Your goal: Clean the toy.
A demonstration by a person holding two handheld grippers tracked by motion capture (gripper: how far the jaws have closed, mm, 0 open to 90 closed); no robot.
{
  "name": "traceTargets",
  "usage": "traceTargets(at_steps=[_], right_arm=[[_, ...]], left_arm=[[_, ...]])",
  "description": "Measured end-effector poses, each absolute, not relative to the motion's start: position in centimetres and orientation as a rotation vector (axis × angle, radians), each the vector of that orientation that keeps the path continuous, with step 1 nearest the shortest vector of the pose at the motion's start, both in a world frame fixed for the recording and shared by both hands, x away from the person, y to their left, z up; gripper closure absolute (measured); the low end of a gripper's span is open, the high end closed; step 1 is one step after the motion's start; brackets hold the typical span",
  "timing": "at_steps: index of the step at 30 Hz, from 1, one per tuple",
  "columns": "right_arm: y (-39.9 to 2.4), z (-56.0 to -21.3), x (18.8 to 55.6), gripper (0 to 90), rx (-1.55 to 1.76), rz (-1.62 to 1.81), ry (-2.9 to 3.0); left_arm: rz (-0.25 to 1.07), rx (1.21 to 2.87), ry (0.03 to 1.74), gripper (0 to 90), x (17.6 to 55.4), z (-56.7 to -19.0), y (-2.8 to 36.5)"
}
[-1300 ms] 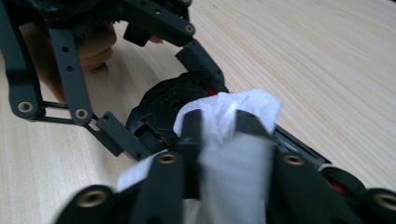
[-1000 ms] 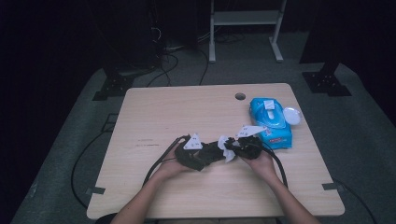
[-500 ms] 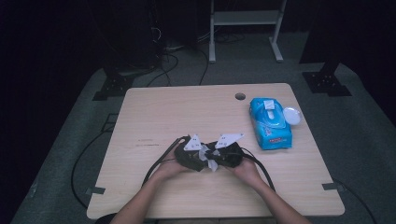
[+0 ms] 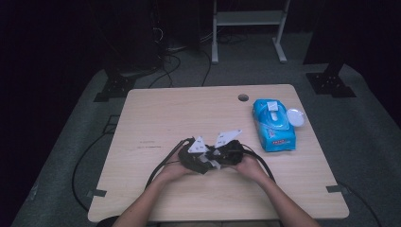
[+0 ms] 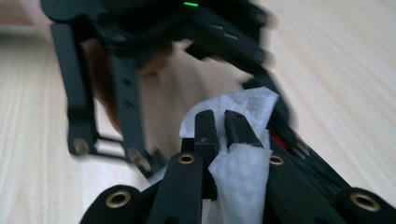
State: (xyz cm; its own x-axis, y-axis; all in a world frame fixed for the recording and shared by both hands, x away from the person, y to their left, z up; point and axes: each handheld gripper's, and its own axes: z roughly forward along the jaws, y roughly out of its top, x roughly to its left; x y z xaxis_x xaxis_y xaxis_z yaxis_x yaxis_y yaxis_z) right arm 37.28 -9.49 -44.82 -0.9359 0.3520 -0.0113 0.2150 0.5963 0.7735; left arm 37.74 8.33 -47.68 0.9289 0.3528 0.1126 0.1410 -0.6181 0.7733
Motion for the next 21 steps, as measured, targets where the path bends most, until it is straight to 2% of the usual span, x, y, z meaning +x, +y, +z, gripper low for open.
traceTargets(at_steps=[4,12,21], right_arm=[[-8.5,-44.8,37.4,83.2,0.437,1.218,2.648],[-11.6,-44.3,38.6,83.6,0.643,1.171,2.515],[-9.3,-44.8,38.3,83.5,0.576,1.242,2.55]], left_arm=[[0.318,2.231,0.355,23.7,37.7,-47.7,8.6],[0.32,2.234,0.352,23.7,37.8,-47.7,8.5],[0.321,2.227,0.362,23.7,37.8,-47.7,8.6]])
